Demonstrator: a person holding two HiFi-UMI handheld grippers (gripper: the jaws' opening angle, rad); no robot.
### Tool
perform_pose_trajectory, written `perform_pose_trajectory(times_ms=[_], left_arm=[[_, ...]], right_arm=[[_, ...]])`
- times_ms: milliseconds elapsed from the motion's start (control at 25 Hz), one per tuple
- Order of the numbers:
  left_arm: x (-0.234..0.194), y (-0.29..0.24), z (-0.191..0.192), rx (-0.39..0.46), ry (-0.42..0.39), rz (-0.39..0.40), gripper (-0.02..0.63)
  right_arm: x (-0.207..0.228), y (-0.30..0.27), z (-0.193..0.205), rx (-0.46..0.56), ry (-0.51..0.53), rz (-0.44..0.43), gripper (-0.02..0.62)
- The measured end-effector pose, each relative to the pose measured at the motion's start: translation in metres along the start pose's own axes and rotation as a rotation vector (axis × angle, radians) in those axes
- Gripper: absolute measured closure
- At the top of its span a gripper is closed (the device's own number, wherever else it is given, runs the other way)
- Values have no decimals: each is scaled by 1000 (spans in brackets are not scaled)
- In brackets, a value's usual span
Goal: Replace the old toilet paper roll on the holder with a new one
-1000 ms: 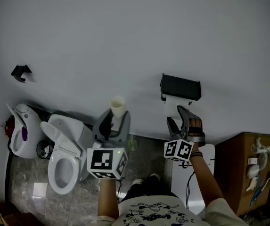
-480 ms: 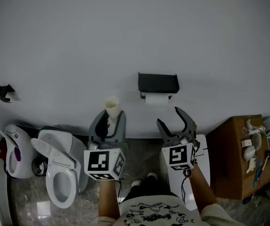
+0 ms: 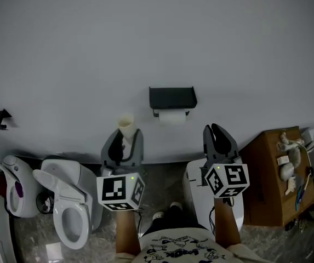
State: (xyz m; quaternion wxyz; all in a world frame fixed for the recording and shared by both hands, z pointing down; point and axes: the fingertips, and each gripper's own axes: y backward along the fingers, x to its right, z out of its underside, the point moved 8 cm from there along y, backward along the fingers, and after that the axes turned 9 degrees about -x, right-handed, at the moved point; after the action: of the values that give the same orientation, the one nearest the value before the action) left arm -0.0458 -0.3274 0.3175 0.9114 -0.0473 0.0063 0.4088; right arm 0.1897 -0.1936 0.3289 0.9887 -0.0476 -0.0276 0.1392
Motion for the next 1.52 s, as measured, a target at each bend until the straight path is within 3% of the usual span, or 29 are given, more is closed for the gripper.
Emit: perform_pose_trajectory(times_ms=[280, 1520], left_arm=[[6, -2, -3, 0, -15, -10, 423], [8, -4, -9, 8, -46, -42, 423]], right_arm=[[15, 10, -2, 14, -31, 35, 563], [14, 8, -9, 8, 17, 35, 575]])
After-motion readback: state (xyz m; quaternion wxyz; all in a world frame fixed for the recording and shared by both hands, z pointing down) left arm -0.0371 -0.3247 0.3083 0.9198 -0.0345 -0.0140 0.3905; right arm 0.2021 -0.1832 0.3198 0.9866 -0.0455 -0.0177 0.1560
